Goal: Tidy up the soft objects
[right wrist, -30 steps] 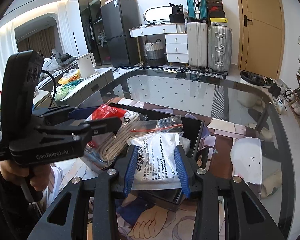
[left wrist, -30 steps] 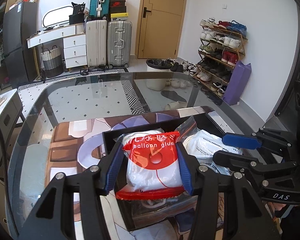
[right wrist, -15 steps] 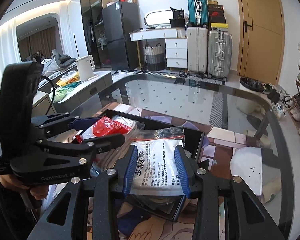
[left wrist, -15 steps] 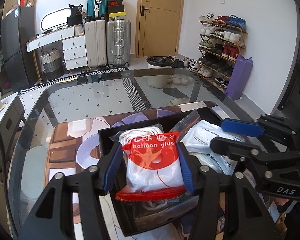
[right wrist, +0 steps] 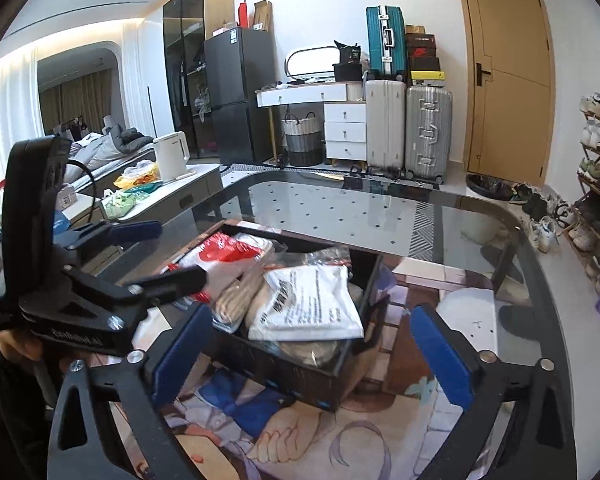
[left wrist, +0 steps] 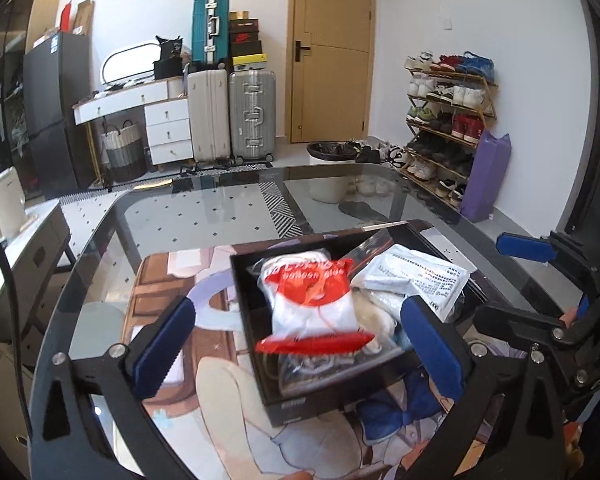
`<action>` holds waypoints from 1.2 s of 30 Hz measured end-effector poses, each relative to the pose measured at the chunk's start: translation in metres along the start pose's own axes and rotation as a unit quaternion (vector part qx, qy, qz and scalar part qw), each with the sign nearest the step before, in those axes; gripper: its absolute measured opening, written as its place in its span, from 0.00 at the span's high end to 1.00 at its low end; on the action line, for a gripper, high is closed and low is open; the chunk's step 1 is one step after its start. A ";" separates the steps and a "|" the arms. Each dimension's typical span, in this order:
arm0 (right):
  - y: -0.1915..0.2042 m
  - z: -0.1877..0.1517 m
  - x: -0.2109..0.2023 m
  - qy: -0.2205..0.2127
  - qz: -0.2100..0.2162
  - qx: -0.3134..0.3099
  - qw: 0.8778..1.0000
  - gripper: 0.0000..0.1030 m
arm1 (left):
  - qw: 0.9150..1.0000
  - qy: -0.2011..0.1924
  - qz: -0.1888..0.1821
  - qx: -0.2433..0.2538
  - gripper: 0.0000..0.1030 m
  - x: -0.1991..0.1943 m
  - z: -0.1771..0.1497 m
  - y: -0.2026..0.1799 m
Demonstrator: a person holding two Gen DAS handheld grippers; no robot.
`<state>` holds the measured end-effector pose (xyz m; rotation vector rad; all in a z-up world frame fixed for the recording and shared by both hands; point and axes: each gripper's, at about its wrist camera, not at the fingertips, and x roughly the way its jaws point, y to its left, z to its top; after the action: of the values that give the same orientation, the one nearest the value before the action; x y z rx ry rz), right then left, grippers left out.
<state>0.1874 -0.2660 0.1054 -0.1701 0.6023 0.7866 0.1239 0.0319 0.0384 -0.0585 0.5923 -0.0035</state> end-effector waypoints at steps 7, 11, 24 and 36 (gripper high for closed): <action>0.002 -0.015 -0.008 -0.029 -0.002 0.002 1.000 0.01 | 1.000 -0.010 0.021 -0.010 0.00 -0.003 -0.017 0.008; 0.006 -0.018 -0.012 -0.044 -0.001 -0.003 0.999 0.01 | 0.999 -0.021 0.034 -0.002 0.00 -0.002 -0.025 0.005; 0.008 -0.026 -0.015 -0.075 -0.003 -0.003 0.997 0.01 | 0.999 -0.036 0.039 -0.011 0.00 0.000 -0.032 0.012; 0.011 -0.027 -0.018 -0.080 -0.001 -0.007 0.997 0.01 | 0.999 -0.040 0.031 -0.012 0.00 -0.002 -0.032 0.011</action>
<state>0.1581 -0.2790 0.0939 -0.1195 0.4445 0.7945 0.1045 0.0409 0.0126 -0.0639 0.5143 0.0668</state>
